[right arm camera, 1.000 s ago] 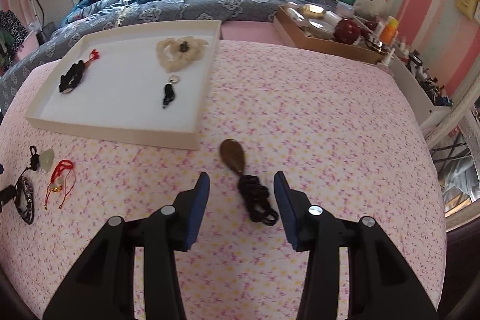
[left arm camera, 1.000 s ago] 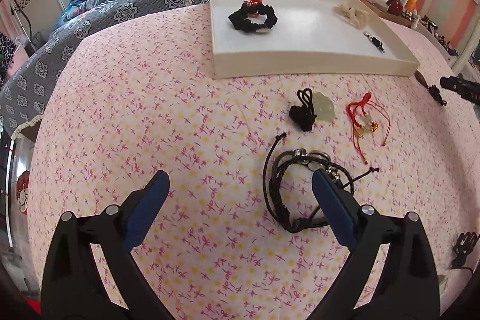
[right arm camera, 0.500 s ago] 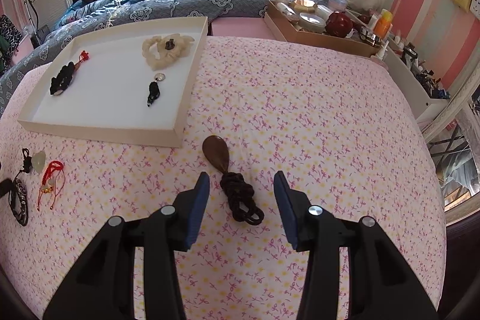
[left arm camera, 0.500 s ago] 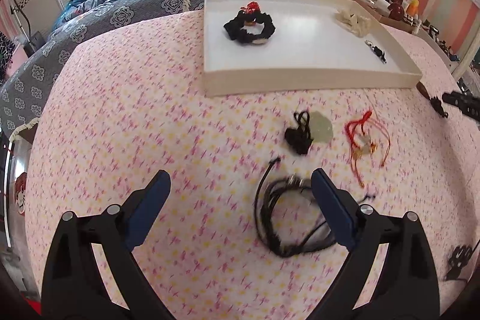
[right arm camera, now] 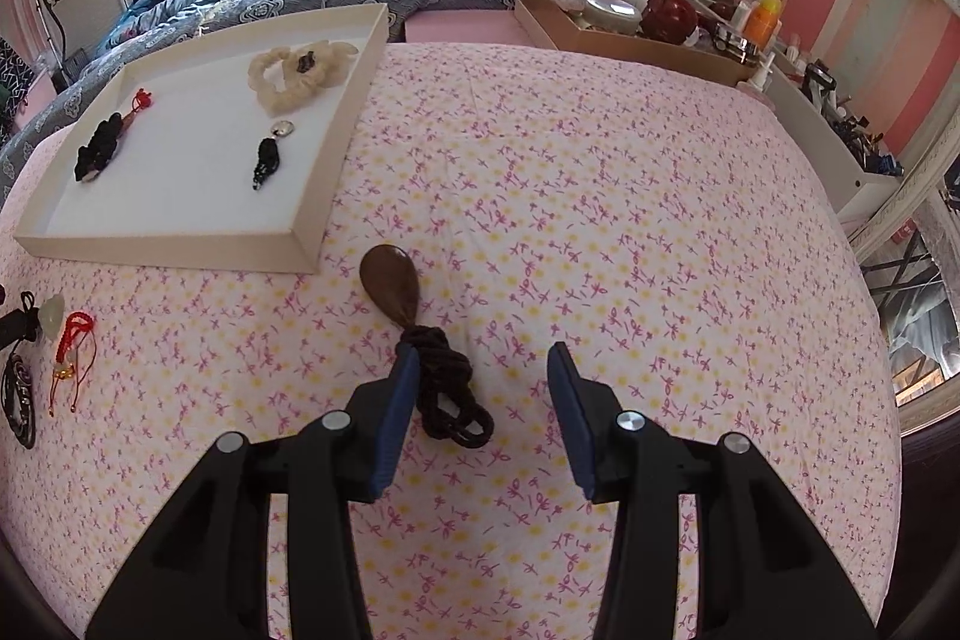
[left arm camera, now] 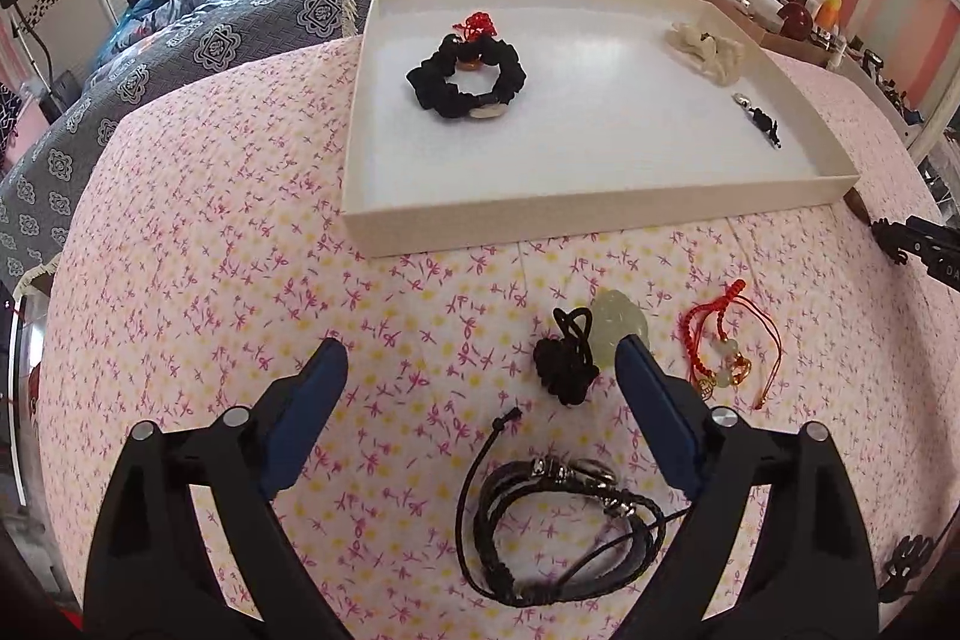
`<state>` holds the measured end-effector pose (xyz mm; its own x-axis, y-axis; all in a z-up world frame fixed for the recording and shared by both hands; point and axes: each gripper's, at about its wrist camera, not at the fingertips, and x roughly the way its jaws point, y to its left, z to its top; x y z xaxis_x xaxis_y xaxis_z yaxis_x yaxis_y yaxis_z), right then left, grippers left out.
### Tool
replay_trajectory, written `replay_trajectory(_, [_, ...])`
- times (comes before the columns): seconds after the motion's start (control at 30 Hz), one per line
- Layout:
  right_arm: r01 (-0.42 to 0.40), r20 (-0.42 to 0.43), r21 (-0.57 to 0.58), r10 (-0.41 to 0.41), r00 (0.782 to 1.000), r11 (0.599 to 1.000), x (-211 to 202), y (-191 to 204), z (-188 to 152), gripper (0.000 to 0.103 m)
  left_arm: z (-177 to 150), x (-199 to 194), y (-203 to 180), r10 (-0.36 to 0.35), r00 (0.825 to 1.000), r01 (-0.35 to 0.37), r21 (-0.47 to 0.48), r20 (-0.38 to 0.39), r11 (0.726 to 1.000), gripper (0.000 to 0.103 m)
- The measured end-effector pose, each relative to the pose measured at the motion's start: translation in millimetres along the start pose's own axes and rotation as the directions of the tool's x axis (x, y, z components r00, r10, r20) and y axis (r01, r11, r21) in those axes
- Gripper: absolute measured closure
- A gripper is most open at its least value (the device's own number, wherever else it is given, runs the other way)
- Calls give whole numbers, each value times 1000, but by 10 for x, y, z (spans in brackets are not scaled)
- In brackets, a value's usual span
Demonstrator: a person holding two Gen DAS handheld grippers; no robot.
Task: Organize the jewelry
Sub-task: 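Close left tool on black braided bracelet while right tool closes on wooden pendant cord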
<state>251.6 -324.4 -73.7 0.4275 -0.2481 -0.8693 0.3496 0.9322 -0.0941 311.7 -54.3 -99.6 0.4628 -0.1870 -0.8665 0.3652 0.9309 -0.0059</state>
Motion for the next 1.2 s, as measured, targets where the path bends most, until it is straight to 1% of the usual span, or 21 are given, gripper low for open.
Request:
replay_trajectory(0.2, [-6,3,0,6,1000,1000,-8,20,9,58,-25,-14,12,-3,1000,3,5,-3,1000,14])
replay_trajectory(0.3, [-14,18,-29,15,1000,999,-84,131,18,58,-74,-56,35,0,1000,0,16,-4,1000,14])
replay_trajectory(0.43, [-11,36,-44,12,999,999,-158,180,40,58,-163,-119,73,-6,1000,6,23,-8,1000,14])
replay_trajectory(0.6, [9,25,-25,-8,1000,1000,-128,83,29,58,-342,-244,182,-18,1000,18,16,-9,1000,14])
replay_trajectory(0.73, [16,6,-8,-16,1000,1000,-75,-22,-12,58,-454,-275,281,-10,1000,10,8,-22,1000,14])
replay_trajectory(0.83, [13,3,2,-13,1000,1000,-60,-52,-14,58,-494,-241,292,5,999,-4,15,-37,1000,14])
replay_trajectory(0.97, [11,3,-4,-11,1000,1000,-57,-24,-18,58,-509,-219,259,2,999,-1,27,-38,1000,14])
replay_trajectory(1.0, [11,-1,-7,-11,1000,1000,-48,-13,-24,58,-512,-208,250,5,999,-4,32,-39,999,15])
replay_trajectory(1.07, [12,-1,-9,-12,1000,1000,-31,-11,-30,58,-519,-156,234,6,999,-4,41,-51,999,24])
replay_trajectory(1.17, [-2,-16,0,2,1000,1000,23,-17,-50,58,-508,-133,243,11,999,-10,38,-45,999,31])
replay_trajectory(1.2, [-7,-17,2,7,1000,1000,38,-21,-53,58,-496,-136,252,13,999,-11,35,-42,999,38])
